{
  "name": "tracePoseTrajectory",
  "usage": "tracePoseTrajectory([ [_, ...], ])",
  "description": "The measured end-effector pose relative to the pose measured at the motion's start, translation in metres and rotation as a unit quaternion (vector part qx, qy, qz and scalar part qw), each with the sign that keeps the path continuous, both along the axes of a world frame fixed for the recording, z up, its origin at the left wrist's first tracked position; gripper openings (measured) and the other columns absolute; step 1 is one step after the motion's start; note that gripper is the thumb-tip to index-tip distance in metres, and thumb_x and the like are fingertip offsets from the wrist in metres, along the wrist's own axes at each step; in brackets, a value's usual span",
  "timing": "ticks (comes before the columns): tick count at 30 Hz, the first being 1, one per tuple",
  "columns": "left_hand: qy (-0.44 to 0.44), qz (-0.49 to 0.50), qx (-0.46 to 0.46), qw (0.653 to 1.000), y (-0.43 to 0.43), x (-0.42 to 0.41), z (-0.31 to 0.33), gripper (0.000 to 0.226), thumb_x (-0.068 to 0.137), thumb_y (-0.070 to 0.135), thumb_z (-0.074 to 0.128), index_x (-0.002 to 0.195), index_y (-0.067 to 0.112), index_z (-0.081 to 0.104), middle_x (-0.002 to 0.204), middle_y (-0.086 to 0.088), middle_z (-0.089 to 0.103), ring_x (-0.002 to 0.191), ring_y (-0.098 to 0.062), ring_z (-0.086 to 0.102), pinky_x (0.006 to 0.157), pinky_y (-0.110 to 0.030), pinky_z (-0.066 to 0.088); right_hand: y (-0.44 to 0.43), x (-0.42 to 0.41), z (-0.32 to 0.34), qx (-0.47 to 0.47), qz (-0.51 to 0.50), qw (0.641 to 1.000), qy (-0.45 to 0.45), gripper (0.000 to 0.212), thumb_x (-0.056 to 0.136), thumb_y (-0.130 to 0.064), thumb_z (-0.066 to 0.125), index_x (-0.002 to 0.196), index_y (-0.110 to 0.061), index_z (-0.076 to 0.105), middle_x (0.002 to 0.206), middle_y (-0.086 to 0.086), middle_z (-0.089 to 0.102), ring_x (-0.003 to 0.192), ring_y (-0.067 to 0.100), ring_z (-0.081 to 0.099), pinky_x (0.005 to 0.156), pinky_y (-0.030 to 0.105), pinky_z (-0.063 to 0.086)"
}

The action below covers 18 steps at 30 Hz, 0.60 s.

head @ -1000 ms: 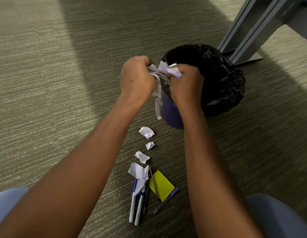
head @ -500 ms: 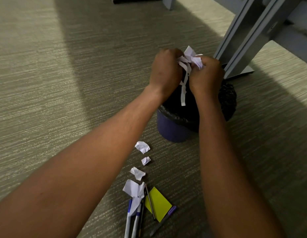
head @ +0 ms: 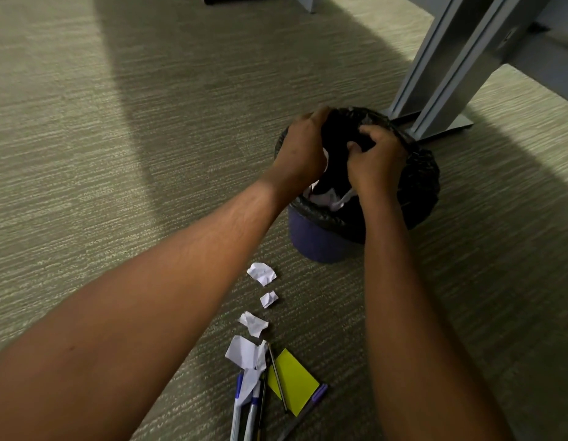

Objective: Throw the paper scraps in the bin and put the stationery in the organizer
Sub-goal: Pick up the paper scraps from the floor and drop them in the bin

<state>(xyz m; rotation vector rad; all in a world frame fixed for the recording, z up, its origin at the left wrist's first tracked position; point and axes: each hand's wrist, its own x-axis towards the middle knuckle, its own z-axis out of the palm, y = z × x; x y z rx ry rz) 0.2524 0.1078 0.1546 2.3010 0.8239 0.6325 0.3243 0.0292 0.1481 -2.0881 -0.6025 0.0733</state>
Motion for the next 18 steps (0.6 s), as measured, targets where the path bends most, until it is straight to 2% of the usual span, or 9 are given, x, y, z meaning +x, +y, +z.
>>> tracePoseTrajectory([
  [4, -0.008, 0.006, 0.004, 1.0, 0.001, -0.006, -0.008, 0.054, 0.073, -0.005, 0.055, 0.125, 0.007, 0.052, 0.123, -0.015, 0.058, 0.112, -0.025, 0.056, 0.082, -0.014, 0.038, 0.001, -0.006, -0.012, -0.005, 0.008, 1.0, -0.002, 0.033, 0.091, -0.011, 0.059, 0.124, -0.009, 0.059, 0.13, 0.01, 0.06, 0.121, 0.021, 0.055, 0.089, 0.018, 0.04],
  [9, 0.014, 0.012, 0.056, 0.998, 0.004, -0.014, -0.009, 0.037, 0.074, 0.012, 0.066, 0.109, 0.003, 0.061, 0.114, -0.019, 0.056, 0.103, -0.03, 0.054, 0.082, -0.03, 0.044, 0.002, -0.012, -0.021, -0.009, 0.007, 1.0, -0.018, 0.033, 0.091, -0.011, 0.059, 0.124, -0.01, 0.059, 0.128, 0.01, 0.06, 0.117, 0.021, 0.057, 0.081, 0.015, 0.039],
  [14, -0.007, 0.052, 0.074, 0.996, 0.007, -0.024, -0.01, 0.026, 0.072, 0.005, 0.066, 0.098, 0.005, 0.065, 0.109, -0.012, 0.055, 0.096, -0.022, 0.053, 0.073, -0.021, 0.038, 0.003, -0.015, -0.022, -0.013, 0.008, 0.999, -0.028, 0.033, 0.091, -0.012, 0.059, 0.124, -0.01, 0.059, 0.126, 0.011, 0.06, 0.115, 0.021, 0.059, 0.078, 0.018, 0.04],
  [18, -0.025, 0.068, 0.064, 0.995, 0.007, -0.037, -0.018, 0.024, 0.073, 0.009, 0.068, 0.097, 0.007, 0.065, 0.105, -0.01, 0.057, 0.093, -0.019, 0.054, 0.075, -0.021, 0.043, 0.007, -0.027, -0.023, 0.01, 0.027, 0.999, -0.032, 0.021, 0.09, -0.008, 0.058, 0.11, -0.007, 0.064, 0.11, 0.011, 0.067, 0.099, 0.019, 0.064, 0.078, 0.021, 0.048],
])
